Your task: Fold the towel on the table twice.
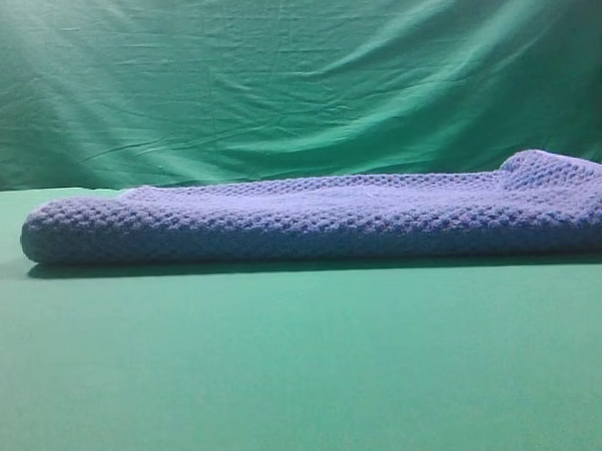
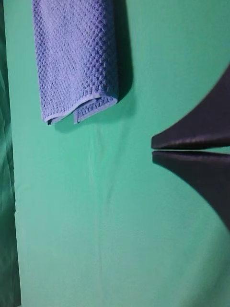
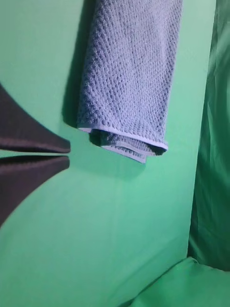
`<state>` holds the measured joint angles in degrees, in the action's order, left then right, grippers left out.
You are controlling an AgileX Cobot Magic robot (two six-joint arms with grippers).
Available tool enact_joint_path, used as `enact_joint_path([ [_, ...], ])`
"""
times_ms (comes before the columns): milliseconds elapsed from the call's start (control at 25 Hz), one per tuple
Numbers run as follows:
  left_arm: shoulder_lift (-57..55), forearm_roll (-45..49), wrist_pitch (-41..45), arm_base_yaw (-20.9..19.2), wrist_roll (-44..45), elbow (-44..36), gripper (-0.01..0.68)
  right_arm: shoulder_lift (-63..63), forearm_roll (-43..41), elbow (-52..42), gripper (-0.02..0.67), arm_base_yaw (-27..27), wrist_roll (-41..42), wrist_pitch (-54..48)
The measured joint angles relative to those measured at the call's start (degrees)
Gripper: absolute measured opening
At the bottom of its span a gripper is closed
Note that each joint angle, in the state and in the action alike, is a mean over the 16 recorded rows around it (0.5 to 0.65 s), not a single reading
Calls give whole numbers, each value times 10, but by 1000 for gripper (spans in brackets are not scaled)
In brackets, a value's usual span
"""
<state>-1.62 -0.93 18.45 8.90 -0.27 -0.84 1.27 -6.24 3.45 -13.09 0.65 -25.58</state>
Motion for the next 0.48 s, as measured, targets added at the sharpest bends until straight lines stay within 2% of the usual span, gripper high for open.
enact_joint_path([
  [480, 0, 1, 5, 0, 1, 0, 0, 0, -1, -50, 0, 0, 0, 49],
])
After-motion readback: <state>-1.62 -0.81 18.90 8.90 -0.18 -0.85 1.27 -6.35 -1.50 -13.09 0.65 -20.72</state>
